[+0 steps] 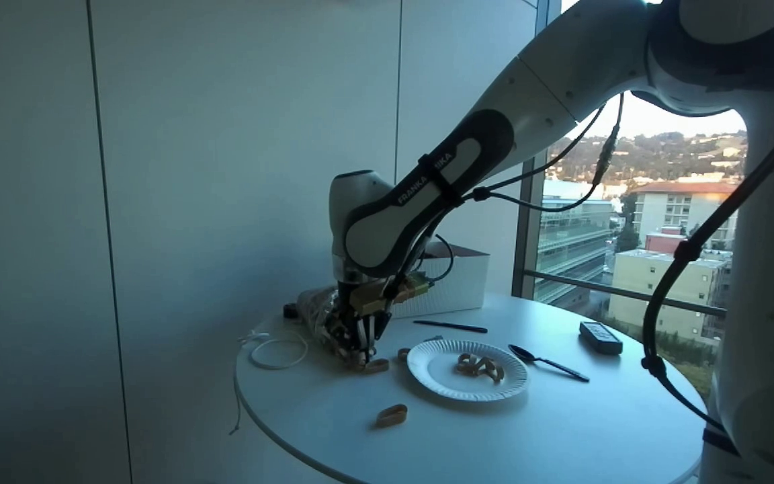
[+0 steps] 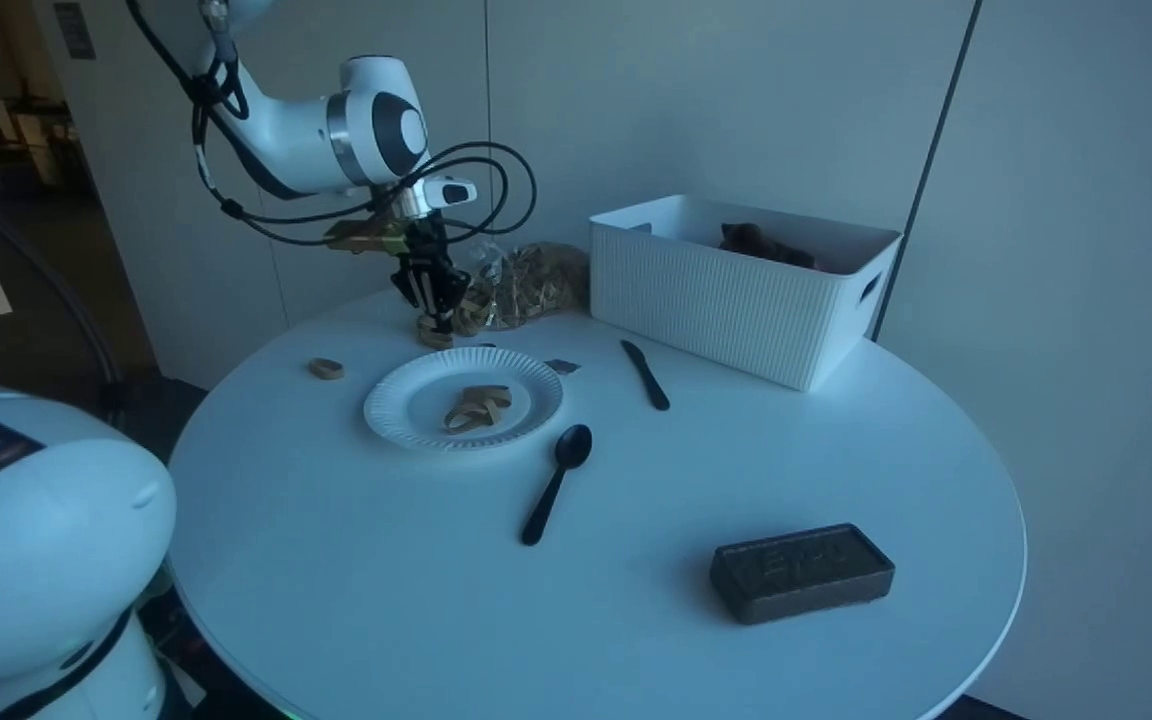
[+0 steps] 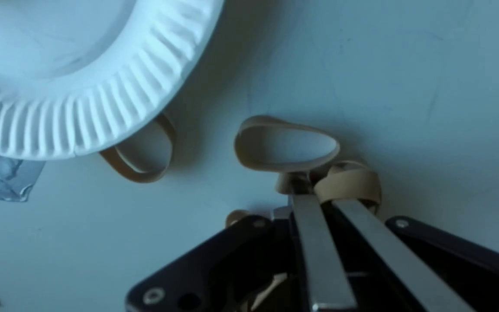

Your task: Get the rubber bands from the table and plastic and put them on the plate

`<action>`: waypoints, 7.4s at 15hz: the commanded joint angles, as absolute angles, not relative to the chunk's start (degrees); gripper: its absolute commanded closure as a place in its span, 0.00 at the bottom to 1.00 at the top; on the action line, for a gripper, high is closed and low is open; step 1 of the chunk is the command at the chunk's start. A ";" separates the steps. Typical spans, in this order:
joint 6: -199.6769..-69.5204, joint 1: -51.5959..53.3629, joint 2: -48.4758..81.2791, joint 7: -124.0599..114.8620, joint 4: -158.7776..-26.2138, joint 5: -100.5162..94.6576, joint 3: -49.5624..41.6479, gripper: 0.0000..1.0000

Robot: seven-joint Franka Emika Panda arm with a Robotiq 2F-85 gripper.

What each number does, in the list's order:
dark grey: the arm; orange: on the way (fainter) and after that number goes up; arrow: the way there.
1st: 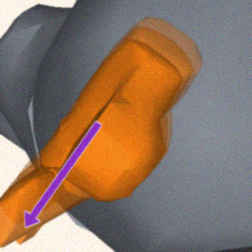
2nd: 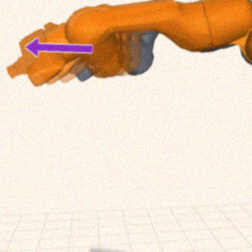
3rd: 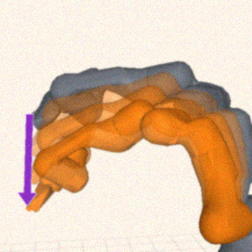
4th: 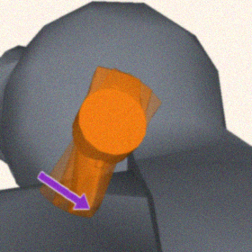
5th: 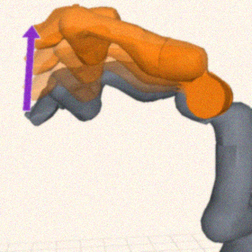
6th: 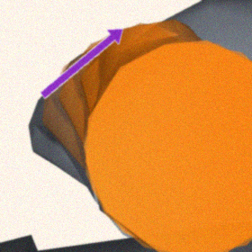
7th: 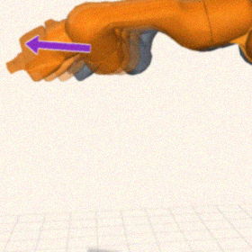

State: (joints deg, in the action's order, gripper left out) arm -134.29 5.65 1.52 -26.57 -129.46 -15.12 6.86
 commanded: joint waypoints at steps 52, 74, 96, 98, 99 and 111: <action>-122.51 4.53 -16.19 -35.22 -136.76 -11.54 9.51 0.00; -148.60 2.61 -3.02 -42.33 -132.74 -13.46 9.25 0.00; -146.07 3.68 -0.07 -76.71 -128.80 -21.48 5.09 0.00; -145.90 3.95 -0.89 -75.36 -129.59 -19.97 5.37 0.00; -145.99 4.17 -1.27 -74.20 -130.00 -19.01 5.58 0.00; -138.10 4.48 -1.63 -83.23 -129.05 -26.18 6.07 0.00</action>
State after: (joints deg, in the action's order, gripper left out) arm -137.56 4.40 -1.96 -82.28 -129.87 -25.45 5.82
